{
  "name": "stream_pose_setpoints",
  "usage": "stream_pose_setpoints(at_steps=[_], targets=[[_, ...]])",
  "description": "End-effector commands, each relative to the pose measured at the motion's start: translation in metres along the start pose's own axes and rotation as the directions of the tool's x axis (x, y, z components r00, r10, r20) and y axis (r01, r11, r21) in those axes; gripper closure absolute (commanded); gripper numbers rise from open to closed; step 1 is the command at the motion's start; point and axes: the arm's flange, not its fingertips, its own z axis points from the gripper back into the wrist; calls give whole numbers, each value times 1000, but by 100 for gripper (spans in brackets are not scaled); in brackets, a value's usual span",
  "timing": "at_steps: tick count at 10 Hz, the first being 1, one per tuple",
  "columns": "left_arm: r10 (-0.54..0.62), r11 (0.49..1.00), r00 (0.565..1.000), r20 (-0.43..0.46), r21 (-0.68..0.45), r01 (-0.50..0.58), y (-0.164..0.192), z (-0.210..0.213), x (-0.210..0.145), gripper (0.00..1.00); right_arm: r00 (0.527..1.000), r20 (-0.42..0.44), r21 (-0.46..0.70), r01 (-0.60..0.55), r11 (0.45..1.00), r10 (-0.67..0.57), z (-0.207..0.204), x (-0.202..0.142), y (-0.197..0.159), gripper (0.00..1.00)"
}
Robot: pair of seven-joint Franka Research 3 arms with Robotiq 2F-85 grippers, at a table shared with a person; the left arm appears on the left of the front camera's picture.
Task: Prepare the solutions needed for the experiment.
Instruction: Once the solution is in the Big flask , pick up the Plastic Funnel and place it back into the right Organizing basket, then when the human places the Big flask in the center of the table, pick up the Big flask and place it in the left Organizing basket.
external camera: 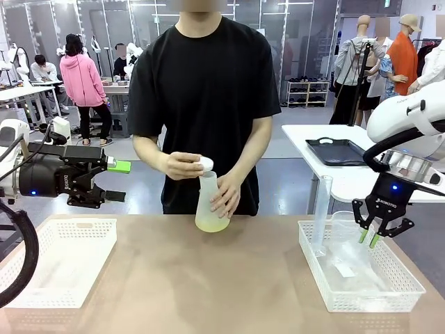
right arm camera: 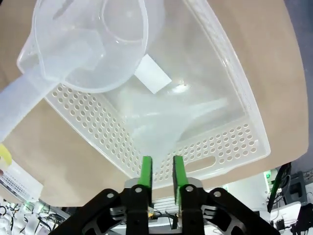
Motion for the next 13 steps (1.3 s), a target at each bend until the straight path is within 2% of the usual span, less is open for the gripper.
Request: stream_pose_setpoints(at_steps=[1, 3, 4, 13], targets=[[14, 1000, 1000, 1, 7, -14, -3, 0, 0, 0, 998, 38, -8, 49, 999, -48, 1, 2, 2, 57], [14, 1000, 1000, 1, 7, -14, -3, 0, 0, 0, 995, 68, -6, 73, 997, -72, 1, 3, -1, 54], [14, 1000, 1000, 1, 7, -14, -3, 0, 0, 0, 1000, 22, 9, 10, 1000, -11, 2, 3, 0, 54], [14, 1000, 1000, 1, 7, -14, -3, 0, 0, 0, 1000, 22, 9, 10, 1000, -11, 2, 3, 0, 54]])
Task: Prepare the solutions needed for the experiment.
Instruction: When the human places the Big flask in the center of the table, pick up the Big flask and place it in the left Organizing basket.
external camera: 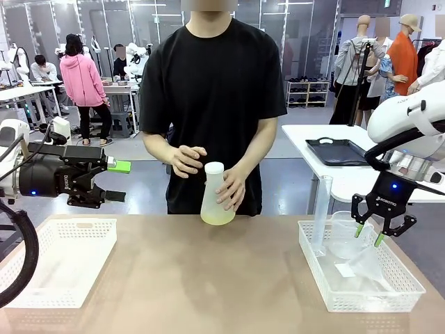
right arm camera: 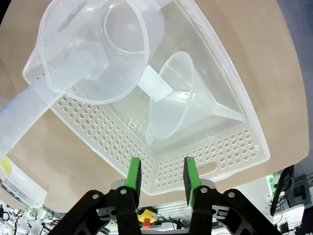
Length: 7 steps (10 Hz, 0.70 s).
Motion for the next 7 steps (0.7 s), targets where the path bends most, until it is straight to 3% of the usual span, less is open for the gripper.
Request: stream_pose_setpoints(at_steps=[1, 4, 6, 7], targets=[[14, 1000, 1000, 1, 7, -14, -3, 0, 0, 0, 1000, -3, -1, -8, 1000, 8, 0, 0, 0, 54], [14, 1000, 1000, 1, 7, -14, -3, 0, 0, 0, 1000, 0, 0, 0, 1000, 0, 0, 0, 0, 55], [14, 1000, 1000, 1, 7, -14, -3, 0, 0, 0, 974, 143, 215, -206, 955, 177, 44, -62, 8, 54], [14, 1000, 1000, 1, 7, -14, -3, 0, 0, 0, 962, 171, 338, -261, 904, 214, 58, -85, 7, 54]])
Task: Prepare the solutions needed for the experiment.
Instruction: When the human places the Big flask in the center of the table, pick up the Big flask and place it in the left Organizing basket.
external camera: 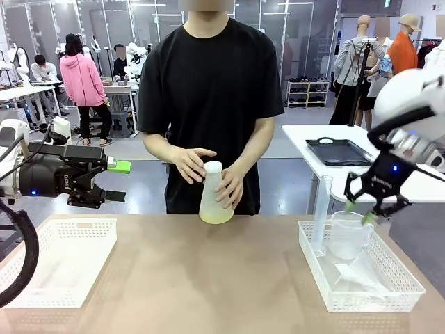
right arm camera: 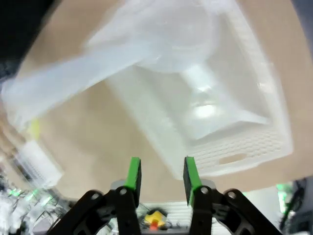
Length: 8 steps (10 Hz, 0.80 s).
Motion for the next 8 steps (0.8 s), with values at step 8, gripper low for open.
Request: stream_pose_setpoints(at_steps=[8], targets=[[14, 1000, 1000, 1, 7, -14, -3, 0, 1, 0, 929, -158, 749, -110, 654, 336, 21, -76, -21, 24]])
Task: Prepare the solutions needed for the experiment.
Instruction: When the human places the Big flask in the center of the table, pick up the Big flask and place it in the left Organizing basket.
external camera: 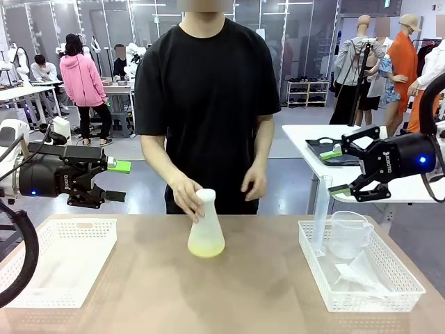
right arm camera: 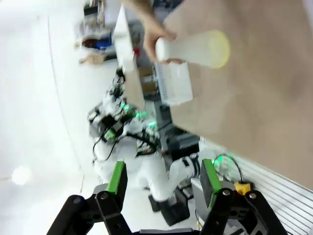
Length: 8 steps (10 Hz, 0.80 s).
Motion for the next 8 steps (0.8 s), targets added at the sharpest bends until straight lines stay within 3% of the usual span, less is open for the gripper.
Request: stream_pose_setpoints(at_steps=[1, 5, 8], targets=[[14, 1000, 1000, 1, 7, -14, -3, 0, 1, 0, 998, -60, 55, -26, 998, 30, 1, 9, -13, 24], [14, 1000, 1000, 1, 7, -14, -3, 0, 1, 0, 996, 13, 195, -92, 976, 91, -9, 8, -30, 24], [14, 1000, 1000, 1, 7, -14, -3, 0, 1, 0, 990, 19, 169, -142, 975, 141, -5, -1, -29, 24]])
